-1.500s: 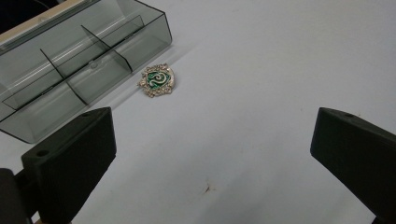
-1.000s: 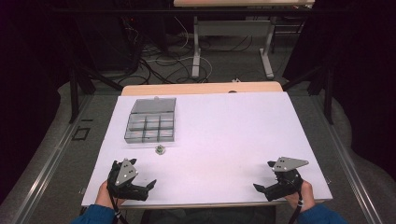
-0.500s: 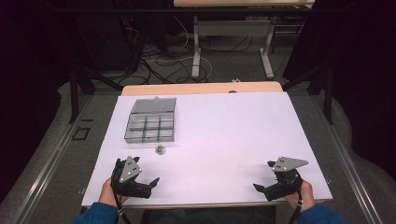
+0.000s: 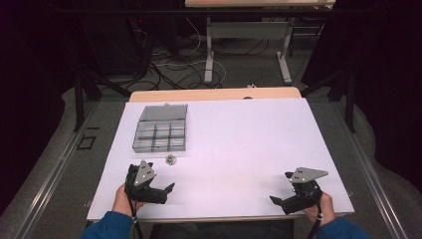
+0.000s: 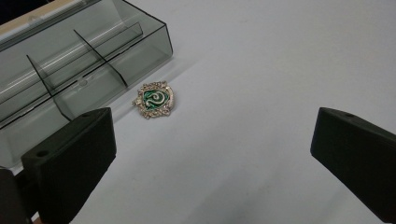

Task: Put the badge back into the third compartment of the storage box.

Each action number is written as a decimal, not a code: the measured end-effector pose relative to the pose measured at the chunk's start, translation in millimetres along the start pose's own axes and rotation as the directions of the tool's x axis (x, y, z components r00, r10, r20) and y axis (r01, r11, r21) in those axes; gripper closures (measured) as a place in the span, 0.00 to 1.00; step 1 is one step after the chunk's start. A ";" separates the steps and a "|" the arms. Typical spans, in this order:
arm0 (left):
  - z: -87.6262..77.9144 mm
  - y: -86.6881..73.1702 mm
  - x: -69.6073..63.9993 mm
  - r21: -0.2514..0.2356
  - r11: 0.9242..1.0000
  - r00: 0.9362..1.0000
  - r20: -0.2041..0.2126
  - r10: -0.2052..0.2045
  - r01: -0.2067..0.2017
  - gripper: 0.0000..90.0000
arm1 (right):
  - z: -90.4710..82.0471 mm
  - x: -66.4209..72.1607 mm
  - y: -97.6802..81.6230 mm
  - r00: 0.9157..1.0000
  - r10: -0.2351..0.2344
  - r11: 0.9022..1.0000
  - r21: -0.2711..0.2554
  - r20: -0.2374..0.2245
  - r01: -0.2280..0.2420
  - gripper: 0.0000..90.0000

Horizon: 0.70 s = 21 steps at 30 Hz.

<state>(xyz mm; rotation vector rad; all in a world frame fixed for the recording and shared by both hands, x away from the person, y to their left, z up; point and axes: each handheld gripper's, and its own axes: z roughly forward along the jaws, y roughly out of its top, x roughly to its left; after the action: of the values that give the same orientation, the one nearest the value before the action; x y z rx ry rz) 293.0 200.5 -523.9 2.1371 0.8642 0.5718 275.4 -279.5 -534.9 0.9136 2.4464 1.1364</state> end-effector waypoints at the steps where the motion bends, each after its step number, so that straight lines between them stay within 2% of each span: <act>1: 1.7 0.4 0.0 -0.002 1.000 1.000 -0.007 -0.002 0.002 0.00 | 0.3 -0.4 0.1 1.000 -0.007 1.000 -0.002 0.000 0.007 0.00; 8: 10.2 4.5 2.1 0.025 1.000 1.000 -0.007 -0.005 0.005 0.00 | 0.7 -1.2 0.2 1.000 -0.016 1.000 -0.004 -0.001 0.016 0.00; 13: 17.6 7.3 1.8 0.038 0.999 1.000 -0.008 -0.009 0.010 0.00 | 0.8 -0.2 0.0 1.000 -0.002 1.000 0.000 0.002 0.002 0.00; 15: 19.8 8.7 3.0 0.045 0.999 1.000 -0.009 0.003 -0.002 0.01 | 0.8 -0.2 0.1 1.000 -0.002 1.000 0.001 0.002 0.002 0.00; 17: 23.1 9.4 2.3 0.047 0.999 1.000 -0.006 -0.005 0.006 0.02 | 0.8 -0.2 0.1 1.000 -0.002 1.000 0.001 0.002 0.002 0.00; 21: 27.7 11.9 3.2 0.068 0.998 1.000 -0.012 0.006 -0.005 0.05 | 0.8 -0.2 0.0 1.000 -0.002 1.000 0.001 0.001 0.002 0.00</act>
<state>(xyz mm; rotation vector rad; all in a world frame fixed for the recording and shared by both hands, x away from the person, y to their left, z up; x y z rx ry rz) 317.2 183.8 -531.5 2.1996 0.8961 0.5663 275.9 -279.1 -535.4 0.9122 2.4464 1.1344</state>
